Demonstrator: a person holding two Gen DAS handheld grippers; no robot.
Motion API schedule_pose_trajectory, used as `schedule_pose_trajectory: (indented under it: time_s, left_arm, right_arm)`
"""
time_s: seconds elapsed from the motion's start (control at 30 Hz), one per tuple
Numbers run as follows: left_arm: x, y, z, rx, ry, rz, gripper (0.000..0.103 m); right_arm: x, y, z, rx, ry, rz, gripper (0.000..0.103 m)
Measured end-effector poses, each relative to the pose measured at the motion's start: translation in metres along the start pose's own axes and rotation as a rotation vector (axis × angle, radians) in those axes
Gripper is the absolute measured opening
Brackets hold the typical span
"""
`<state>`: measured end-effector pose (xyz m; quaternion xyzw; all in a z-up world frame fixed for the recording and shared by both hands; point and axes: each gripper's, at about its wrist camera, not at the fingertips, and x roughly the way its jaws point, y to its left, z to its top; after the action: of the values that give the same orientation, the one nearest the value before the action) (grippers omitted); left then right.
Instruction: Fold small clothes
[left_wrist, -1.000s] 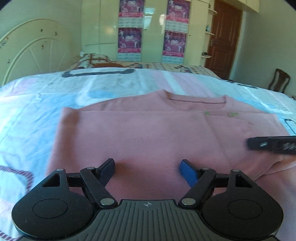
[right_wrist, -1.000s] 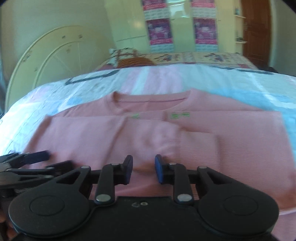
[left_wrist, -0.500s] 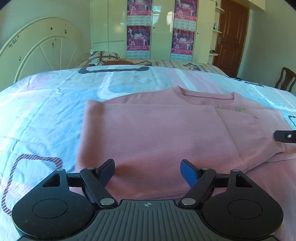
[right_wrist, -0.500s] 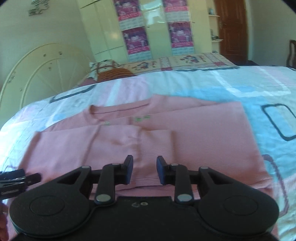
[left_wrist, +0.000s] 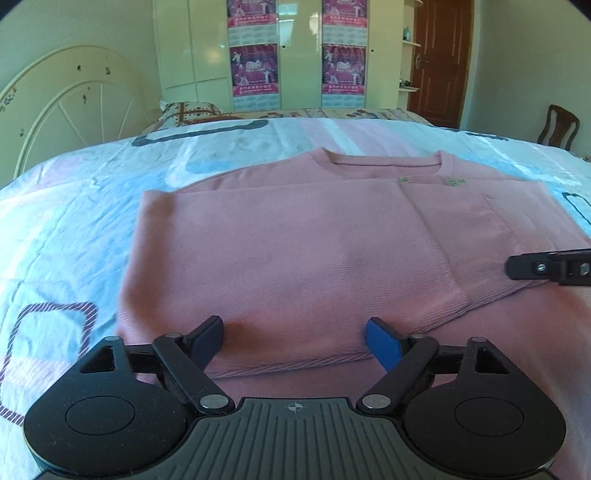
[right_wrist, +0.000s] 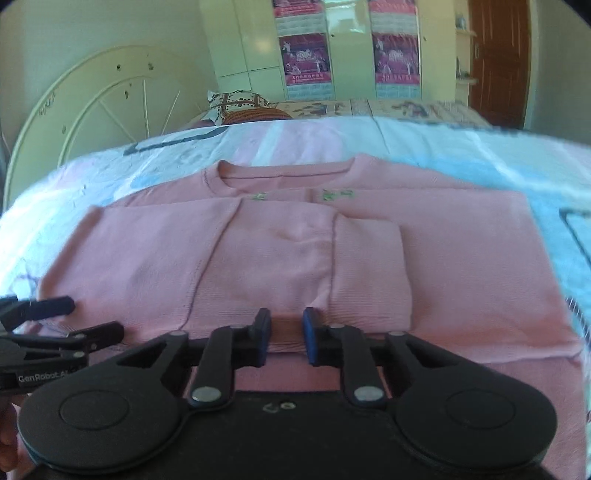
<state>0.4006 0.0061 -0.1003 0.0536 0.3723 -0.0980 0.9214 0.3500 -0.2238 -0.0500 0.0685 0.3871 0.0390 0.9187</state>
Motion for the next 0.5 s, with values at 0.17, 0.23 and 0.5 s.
schedule_pose_trajectory:
  time_s: [0.17, 0.23, 0.5]
  left_arm:
    - [-0.002, 0.016, -0.007, -0.014, -0.005, -0.012, 0.089]
    - [-0.004, 0.019, -0.002, -0.017, 0.001, -0.022, 0.089]
    - [0.013, 0.043, 0.011, -0.061, 0.028, -0.010, 0.089]
  right_arm:
    - [0.002, 0.002, 0.000, -0.012, 0.015, -0.001, 0.016]
    - [0.001, 0.001, 0.002, 0.009, 0.013, 0.004, 0.016]
    - [0.011, -0.021, 0.018, 0.082, 0.011, -0.070, 0.025]
